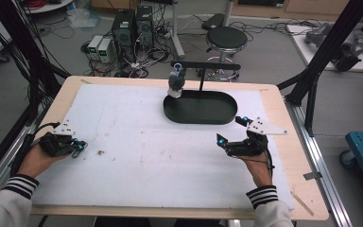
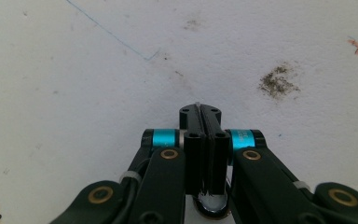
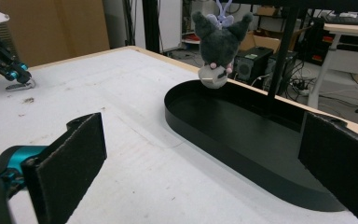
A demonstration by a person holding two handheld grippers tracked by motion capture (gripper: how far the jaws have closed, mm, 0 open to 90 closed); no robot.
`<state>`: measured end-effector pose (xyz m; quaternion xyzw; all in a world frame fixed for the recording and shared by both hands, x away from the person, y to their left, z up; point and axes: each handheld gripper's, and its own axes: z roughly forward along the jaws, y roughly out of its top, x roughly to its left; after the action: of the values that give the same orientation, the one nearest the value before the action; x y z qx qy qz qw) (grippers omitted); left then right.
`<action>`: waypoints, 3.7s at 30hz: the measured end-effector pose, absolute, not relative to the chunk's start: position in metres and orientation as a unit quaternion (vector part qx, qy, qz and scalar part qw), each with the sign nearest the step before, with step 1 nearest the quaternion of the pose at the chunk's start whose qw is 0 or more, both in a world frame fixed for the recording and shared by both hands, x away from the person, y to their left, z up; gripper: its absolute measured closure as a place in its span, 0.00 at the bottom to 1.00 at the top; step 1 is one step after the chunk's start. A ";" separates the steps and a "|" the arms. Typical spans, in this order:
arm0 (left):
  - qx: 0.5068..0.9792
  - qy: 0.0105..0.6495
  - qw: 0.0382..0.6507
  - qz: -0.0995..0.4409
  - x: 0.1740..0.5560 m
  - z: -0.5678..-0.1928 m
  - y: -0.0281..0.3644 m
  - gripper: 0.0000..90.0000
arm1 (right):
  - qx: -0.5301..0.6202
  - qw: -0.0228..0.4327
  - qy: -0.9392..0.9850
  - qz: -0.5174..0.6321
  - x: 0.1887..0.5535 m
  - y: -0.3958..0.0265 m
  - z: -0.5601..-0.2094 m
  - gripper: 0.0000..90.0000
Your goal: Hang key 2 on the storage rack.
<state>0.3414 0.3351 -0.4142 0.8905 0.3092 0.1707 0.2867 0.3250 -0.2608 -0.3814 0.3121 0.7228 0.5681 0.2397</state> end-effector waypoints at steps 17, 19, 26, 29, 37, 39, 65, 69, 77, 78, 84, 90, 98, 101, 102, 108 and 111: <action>0.860 0.299 0.380 0.162 0.336 -0.382 0.332 0.98 | 0.302 0.228 0.723 0.578 0.326 -0.256 -0.376 0.01; 0.859 0.297 0.385 0.162 0.337 -0.379 0.331 0.98 | 0.301 0.226 0.724 0.578 0.327 -0.255 -0.374 0.01; 0.848 0.294 0.413 0.155 0.341 -0.369 0.325 0.98 | 0.279 0.217 0.729 0.586 0.331 -0.249 -0.361 0.01; 0.845 0.281 0.431 0.149 0.344 -0.363 0.320 0.98 | 0.273 0.211 0.731 0.589 0.334 -0.246 -0.355 0.01; 0.833 0.266 0.465 0.139 0.351 -0.351 0.306 0.98 | 0.252 0.198 0.742 0.589 0.338 -0.235 -0.343 0.01; 0.831 0.260 0.473 0.134 0.353 -0.348 0.301 0.98 | 0.243 0.196 0.747 0.587 0.339 -0.232 -0.341 0.01; 0.792 0.181 0.579 0.073 0.379 -0.316 0.211 0.98 | 0.174 0.118 0.777 0.593 0.357 -0.185 -0.315 0.04; 0.788 0.171 0.588 0.063 0.382 -0.314 0.200 0.98 | 0.164 0.111 0.780 0.593 0.359 -0.177 -0.312 0.05; 0.784 0.154 0.600 0.042 0.386 -0.316 0.180 0.98 | 0.154 0.095 0.786 0.591 0.365 -0.167 -0.315 0.08; 0.784 0.154 0.600 0.042 0.386 -0.316 0.180 0.98 | 0.154 0.095 0.786 0.591 0.365 -0.167 -0.315 0.08; 0.777 0.142 0.612 0.032 0.387 -0.319 0.170 0.98 | 0.140 0.083 0.786 0.596 0.369 -0.162 -0.317 0.14; 0.773 0.134 0.619 0.021 0.390 -0.321 0.164 0.98 | 0.126 0.075 0.789 0.597 0.377 -0.154 -0.313 0.17; 0.762 0.126 0.635 0.006 0.389 -0.322 0.160 0.98 | 0.100 0.050 0.798 0.592 0.383 -0.140 -0.316 0.31; 0.758 0.118 0.641 0.002 0.386 -0.321 0.157 0.98 | 0.088 0.046 0.798 0.594 0.383 -0.138 -0.317 0.35; 0.759 0.117 0.640 0.002 0.386 -0.321 0.157 0.98 | 0.085 0.043 0.798 0.595 0.383 -0.137 -0.317 0.38; 0.759 0.115 0.641 -0.001 0.384 -0.320 0.153 0.98 | 0.074 0.035 0.794 0.603 0.382 -0.134 -0.317 0.49; 0.760 0.109 0.640 -0.002 0.383 -0.320 0.150 0.98 | 0.064 0.036 0.792 0.605 0.382 -0.133 -0.317 0.58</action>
<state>0.3829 0.1503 -0.3197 0.7604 0.1094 -0.0017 0.6402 0.3816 -0.1332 -0.3168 0.0639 0.7925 0.6055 0.0365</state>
